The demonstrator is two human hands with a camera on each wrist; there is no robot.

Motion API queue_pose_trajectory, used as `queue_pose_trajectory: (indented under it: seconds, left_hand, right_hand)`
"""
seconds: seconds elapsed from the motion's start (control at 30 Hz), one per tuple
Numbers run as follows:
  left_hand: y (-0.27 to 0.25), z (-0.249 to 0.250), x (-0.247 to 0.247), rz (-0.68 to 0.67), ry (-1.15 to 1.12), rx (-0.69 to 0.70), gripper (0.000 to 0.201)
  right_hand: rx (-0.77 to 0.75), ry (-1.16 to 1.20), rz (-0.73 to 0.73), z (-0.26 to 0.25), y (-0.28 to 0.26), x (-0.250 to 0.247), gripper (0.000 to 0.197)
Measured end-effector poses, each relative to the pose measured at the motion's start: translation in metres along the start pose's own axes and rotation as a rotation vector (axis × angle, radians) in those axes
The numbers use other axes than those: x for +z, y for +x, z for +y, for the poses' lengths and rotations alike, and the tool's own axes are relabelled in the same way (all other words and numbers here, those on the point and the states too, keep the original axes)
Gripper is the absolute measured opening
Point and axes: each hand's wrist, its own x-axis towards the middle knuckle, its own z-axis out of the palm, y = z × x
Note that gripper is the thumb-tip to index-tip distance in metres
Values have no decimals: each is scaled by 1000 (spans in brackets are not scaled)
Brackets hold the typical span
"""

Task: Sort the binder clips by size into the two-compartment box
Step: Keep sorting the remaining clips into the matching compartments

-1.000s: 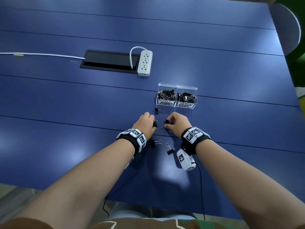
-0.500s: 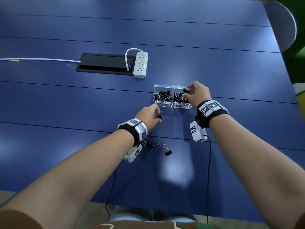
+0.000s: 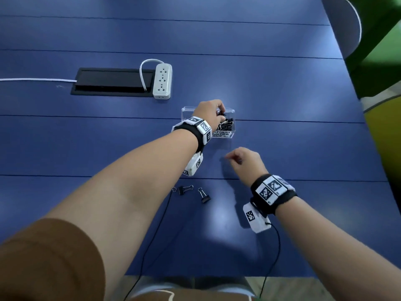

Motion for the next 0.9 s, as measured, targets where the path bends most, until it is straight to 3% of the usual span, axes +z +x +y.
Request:
queue_pose_trajectory:
  seconds: [0.17, 0.3, 0.47, 0.6, 0.73, 0.9]
  left_hand:
    - [-3, -13, 14, -115, 239, 71, 26]
    - [-12, -18, 16, -74, 435, 176, 36]
    - [-35, -29, -9, 30, 416, 145, 48]
    - [-76, -63, -34, 87, 267, 18, 36]
    - [-135, -108, -39, -79, 167, -66, 28]
    - [-184, -136, -25, -255, 171, -22, 42]
  right_hand:
    - [-141, -58, -312, 2, -46, 37, 21]
    - [-179, -162, -414, 2, -62, 61, 34]
    - [-196, -270, -418, 0, -61, 70, 28]
    - [-133, -178, -338, 2, -52, 69, 12]
    - [-109, -35, -213, -16, -45, 71, 12]
    - [-197, -44, -301, -51, -44, 93, 39]
